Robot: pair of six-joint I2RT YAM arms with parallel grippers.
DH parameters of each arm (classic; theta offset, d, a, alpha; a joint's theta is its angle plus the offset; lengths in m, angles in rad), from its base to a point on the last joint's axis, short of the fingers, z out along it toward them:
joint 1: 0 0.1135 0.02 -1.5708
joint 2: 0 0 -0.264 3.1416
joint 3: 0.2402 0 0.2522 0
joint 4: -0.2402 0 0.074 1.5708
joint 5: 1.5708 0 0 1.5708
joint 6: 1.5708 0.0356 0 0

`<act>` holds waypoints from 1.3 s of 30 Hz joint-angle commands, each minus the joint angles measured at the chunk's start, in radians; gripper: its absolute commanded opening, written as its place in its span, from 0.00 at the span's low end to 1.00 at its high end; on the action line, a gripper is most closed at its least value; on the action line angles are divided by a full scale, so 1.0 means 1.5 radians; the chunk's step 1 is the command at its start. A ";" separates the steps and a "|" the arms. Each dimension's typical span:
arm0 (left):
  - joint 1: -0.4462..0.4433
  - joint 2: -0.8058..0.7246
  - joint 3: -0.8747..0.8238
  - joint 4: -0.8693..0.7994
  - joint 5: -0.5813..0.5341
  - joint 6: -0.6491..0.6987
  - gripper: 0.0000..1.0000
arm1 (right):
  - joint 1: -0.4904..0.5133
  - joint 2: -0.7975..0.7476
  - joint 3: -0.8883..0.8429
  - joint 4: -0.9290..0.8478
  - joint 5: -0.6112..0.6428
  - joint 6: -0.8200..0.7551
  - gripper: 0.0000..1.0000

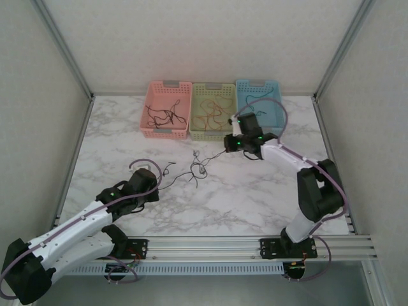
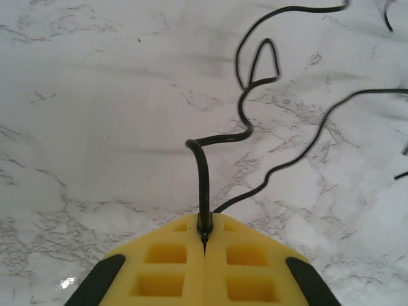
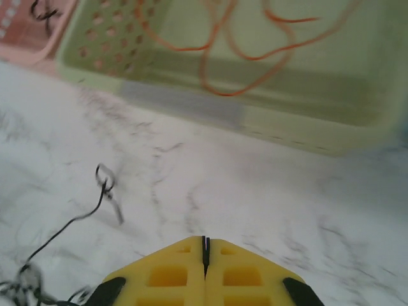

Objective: Untangle the cables

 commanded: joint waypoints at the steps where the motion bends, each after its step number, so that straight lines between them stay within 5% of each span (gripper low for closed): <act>1: -0.003 -0.019 -0.007 -0.015 -0.034 -0.005 0.00 | -0.029 -0.058 -0.041 0.012 0.018 0.072 0.00; 11: -0.002 -0.120 -0.002 -0.074 -0.140 -0.043 0.00 | -0.165 -0.205 -0.143 -0.058 0.138 0.159 0.00; 15: 0.001 -0.157 0.003 -0.079 -0.157 -0.044 0.00 | -0.194 -0.229 -0.177 -0.058 0.126 0.171 0.00; 22: 0.001 -0.164 0.003 0.040 0.002 0.011 0.00 | -0.191 -0.242 -0.207 0.005 0.002 0.173 0.00; 29: 0.000 -0.156 0.005 0.152 0.155 0.054 0.00 | -0.175 -0.250 -0.239 0.054 -0.031 0.172 0.00; 39: -0.003 -0.107 0.031 0.204 0.223 0.079 0.00 | -0.142 -0.242 -0.260 0.107 -0.076 0.162 0.00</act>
